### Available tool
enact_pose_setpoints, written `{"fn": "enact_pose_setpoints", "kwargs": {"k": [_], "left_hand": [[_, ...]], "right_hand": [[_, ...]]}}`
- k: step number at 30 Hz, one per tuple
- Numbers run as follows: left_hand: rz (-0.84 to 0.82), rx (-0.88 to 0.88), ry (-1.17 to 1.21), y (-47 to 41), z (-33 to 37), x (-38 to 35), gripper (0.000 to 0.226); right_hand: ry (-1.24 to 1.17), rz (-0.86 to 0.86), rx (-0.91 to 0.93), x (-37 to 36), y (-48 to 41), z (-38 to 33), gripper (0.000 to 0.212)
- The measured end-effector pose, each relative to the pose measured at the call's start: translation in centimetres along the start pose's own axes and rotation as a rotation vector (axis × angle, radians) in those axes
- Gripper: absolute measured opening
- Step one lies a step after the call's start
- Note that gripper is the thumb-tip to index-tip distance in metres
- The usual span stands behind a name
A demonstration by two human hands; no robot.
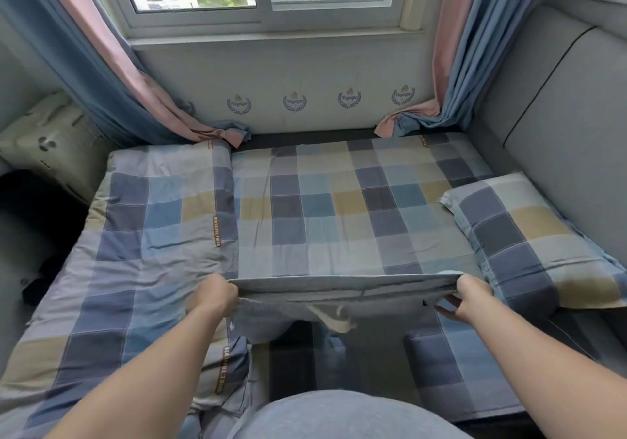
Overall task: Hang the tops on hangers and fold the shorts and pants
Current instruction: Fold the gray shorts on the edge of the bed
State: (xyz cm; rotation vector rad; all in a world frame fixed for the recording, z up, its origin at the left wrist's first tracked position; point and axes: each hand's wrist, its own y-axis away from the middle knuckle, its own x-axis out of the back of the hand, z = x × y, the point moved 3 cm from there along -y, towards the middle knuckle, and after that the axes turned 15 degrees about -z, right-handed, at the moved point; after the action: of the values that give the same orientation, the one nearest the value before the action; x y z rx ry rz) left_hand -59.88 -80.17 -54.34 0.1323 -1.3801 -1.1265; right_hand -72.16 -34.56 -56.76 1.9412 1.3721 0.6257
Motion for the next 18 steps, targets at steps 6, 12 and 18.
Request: {"fn": "enact_pose_setpoints", "kwargs": {"k": [6,12,18], "left_hand": [[-0.025,0.007,0.342,-1.0,-0.4,-0.8,0.017],[-0.24,0.099,1.233,-2.1,-1.2,-0.7,0.026],[-0.405,0.123,1.543,-1.3,-1.4,0.0,0.028]], "right_hand": [[0.031,-0.151,-0.022,-2.3,-0.8,-2.0,0.039],[1.095,-0.057,0.451,-2.4,1.1,-6.1,0.033],[0.6,-0.236,0.187,-3.0,1.8,-5.0,0.04]]}}
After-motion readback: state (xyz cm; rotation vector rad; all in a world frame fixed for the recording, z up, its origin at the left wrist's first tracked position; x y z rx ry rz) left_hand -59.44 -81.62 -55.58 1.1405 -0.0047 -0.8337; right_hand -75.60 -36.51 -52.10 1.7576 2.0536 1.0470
